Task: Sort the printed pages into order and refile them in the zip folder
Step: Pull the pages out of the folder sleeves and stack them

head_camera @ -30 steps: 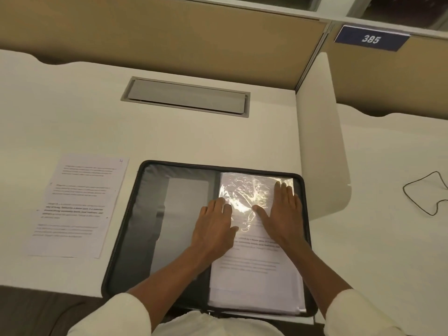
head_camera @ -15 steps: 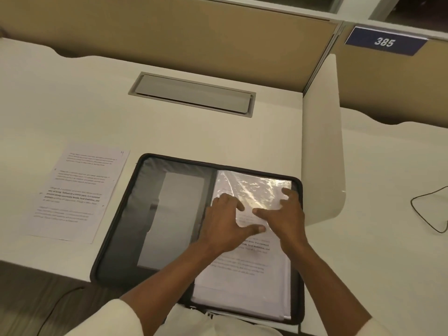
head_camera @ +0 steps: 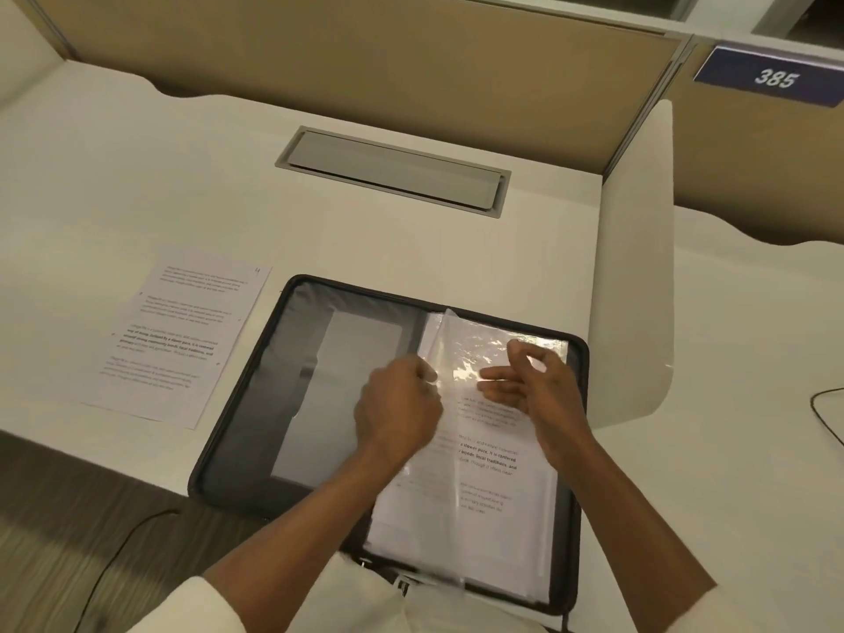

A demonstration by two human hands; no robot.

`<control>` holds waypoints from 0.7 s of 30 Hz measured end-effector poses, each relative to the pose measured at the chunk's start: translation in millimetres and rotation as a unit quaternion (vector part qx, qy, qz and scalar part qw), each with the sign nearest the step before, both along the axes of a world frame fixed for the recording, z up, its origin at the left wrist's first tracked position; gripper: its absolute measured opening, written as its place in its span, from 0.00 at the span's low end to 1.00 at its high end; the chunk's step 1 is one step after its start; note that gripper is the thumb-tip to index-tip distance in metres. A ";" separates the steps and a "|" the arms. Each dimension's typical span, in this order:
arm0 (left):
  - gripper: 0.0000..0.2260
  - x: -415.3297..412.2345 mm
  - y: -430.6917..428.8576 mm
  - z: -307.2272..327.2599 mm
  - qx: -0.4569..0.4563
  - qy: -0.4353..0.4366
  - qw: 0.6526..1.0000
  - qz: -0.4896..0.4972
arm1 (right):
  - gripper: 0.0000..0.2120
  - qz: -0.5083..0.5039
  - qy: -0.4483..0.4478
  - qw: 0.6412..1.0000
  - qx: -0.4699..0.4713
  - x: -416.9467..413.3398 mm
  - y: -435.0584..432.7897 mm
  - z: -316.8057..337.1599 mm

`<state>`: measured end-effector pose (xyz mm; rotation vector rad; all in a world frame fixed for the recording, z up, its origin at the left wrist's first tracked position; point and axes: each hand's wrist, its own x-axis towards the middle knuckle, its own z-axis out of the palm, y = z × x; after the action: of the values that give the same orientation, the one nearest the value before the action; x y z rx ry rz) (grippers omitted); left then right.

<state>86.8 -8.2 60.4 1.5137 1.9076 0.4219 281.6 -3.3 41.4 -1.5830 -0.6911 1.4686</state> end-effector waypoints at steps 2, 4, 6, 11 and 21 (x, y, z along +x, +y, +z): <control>0.06 -22.2 17.5 2.0 0.001 0.020 1.000 0.017 | 0.26 -0.001 -0.147 0.989 0.018 11.1 8.7 -13.2; 0.07 -48.9 36.3 3.0 -0.004 0.031 0.999 0.027 | 0.26 0.016 -0.304 0.952 0.035 26.1 15.7 -30.3; 0.08 -75.5 50.9 1.3 -0.014 0.049 0.998 0.045 | 0.27 0.040 -0.406 0.912 0.047 40.5 19.5 -47.1; 0.09 -114.9 71.8 -3.7 -0.015 0.168 0.979 0.113 | 0.30 0.114 -0.510 0.852 0.037 48.5 20.3 -70.7; 0.06 -128.1 70.1 -26.0 -0.042 0.245 0.962 0.109 | 0.23 0.137 -0.583 0.800 0.045 42.4 18.1 -68.6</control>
<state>-41.3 61.9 34.3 1.4495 2.4544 0.0526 324.0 14.8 -27.2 -2.3041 -1.6920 0.4269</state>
